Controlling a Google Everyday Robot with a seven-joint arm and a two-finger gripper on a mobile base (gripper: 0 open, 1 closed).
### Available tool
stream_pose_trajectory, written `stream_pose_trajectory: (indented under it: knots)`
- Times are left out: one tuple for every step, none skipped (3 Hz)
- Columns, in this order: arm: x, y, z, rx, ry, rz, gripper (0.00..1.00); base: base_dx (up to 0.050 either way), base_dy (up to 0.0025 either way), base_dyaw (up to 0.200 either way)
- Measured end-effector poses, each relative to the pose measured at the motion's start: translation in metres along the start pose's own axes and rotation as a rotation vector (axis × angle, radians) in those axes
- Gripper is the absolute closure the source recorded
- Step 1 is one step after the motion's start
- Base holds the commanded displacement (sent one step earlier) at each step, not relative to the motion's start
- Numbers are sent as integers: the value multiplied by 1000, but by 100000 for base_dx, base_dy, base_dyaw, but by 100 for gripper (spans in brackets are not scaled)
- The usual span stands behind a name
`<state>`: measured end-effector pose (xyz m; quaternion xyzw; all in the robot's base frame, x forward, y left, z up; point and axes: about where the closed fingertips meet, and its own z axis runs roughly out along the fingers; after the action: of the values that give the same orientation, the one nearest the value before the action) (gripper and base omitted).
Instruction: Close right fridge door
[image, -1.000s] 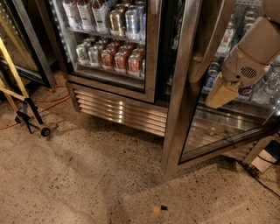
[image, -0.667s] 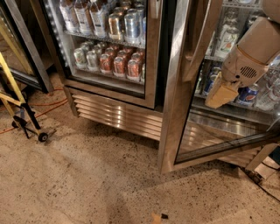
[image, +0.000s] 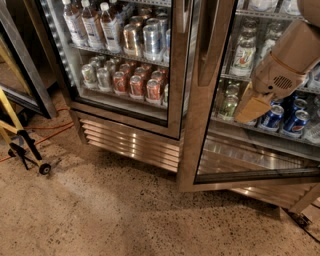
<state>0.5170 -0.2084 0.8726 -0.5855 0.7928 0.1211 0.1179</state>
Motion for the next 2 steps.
stream_pose_trajectory:
  knots:
    - [0, 0, 0, 0, 0, 0, 100, 4993, 8, -207]
    - [0, 0, 0, 0, 0, 0, 100, 5003, -2, 53]
